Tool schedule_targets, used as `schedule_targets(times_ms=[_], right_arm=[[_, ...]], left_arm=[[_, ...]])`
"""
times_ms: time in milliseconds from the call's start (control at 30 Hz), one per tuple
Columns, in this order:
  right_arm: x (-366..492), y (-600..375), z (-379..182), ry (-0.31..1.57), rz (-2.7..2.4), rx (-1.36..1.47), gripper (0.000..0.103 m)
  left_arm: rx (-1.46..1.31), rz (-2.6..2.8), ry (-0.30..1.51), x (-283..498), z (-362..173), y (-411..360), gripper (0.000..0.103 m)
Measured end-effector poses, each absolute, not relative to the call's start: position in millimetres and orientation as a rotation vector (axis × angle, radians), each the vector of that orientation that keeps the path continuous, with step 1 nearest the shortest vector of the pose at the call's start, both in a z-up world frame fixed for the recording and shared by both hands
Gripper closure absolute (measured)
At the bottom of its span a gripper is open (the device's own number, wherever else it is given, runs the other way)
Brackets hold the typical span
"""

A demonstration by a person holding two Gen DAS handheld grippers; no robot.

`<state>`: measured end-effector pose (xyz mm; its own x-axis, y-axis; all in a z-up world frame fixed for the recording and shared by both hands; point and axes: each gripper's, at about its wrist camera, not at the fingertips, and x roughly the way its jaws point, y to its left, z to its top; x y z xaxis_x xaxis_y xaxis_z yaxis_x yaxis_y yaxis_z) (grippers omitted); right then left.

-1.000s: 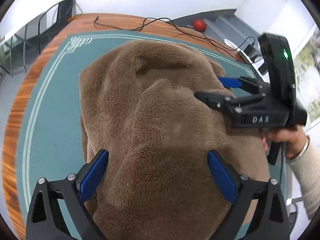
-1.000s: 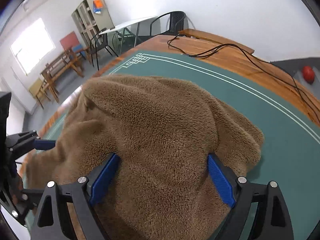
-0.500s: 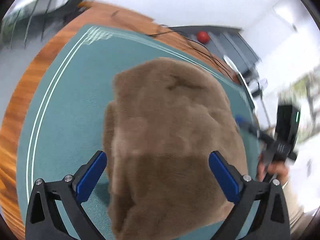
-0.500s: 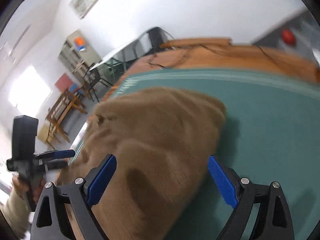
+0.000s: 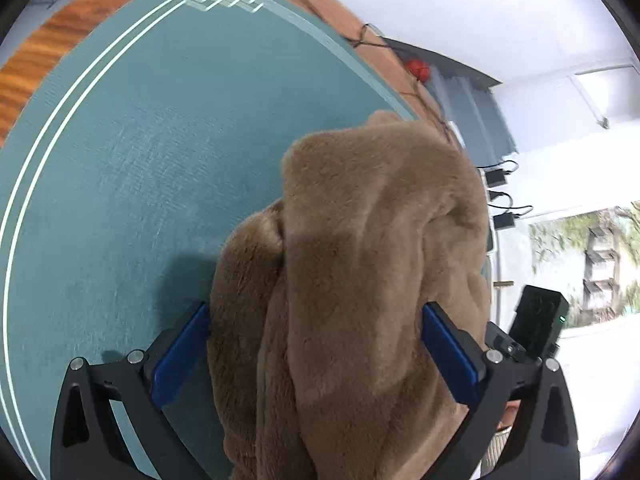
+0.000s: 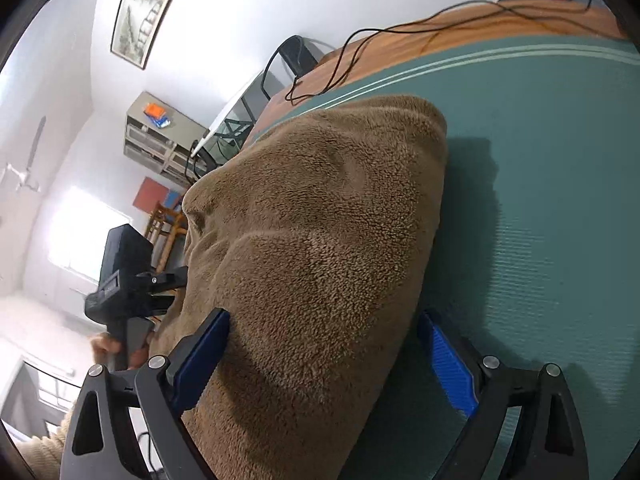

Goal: Fold clothes

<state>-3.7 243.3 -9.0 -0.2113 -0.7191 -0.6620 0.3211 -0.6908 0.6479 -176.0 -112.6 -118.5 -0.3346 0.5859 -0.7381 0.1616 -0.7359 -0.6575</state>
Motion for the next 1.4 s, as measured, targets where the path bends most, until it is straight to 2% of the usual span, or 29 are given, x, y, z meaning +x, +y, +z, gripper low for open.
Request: schedule_targets(times_ms=[267,367,467,567,600,633,667,700,800,833,967,1133,1400], right_arm=[[-16,231,-22,-0.588,-1.883,1.360,0.007],[-19,228,-22,-0.578,-1.879,1.361,0.007],[-20,230,-23,-0.582,-1.871,1.358,0.007],[-20,232,-23,-0.580,-1.864,1.356,0.005],[-20,229,-23,-0.563,-1.865,1.356,0.005],[-21,226,-22,-0.543,-1.871,1.355,0.005],[-20,221,-21,-0.518,-1.886,1.353,0.006],[-19,217,-20,-0.491,-1.900,1.352,0.017],[-12,215,-15,-0.464,-1.949,1.335,0.033],[-10,217,-12,-0.463,-1.967,1.320,0.036],[6,224,9,-0.427,-2.027,1.261,0.042],[39,252,48,-0.411,-2.096,1.163,0.042],[113,355,114,-0.460,-2.215,1.038,0.042]], left_arm=[[-1.539,2.048,-0.942,-177,-117,-110,0.003],[-1.517,2.062,-0.790,-177,-108,-93,0.003],[-1.563,2.039,-0.780,-181,-113,-84,0.006],[-1.573,2.004,-0.866,-185,-116,-93,0.018],[-1.580,1.995,-0.881,-185,-117,-95,0.029],[-1.585,1.982,-0.909,-185,-119,-97,0.035],[-1.585,1.981,-0.926,-183,-119,-97,0.037],[-1.583,1.987,-0.937,-182,-118,-97,0.042],[-1.572,2.017,-0.951,-178,-110,-91,0.052],[-1.570,2.029,-0.943,-178,-106,-88,0.054],[-1.551,2.086,-0.837,-173,-80,-69,0.058],[-1.510,2.074,-0.786,-155,-49,-38,0.058],[-1.421,1.978,-0.674,-121,6,61,0.058]])
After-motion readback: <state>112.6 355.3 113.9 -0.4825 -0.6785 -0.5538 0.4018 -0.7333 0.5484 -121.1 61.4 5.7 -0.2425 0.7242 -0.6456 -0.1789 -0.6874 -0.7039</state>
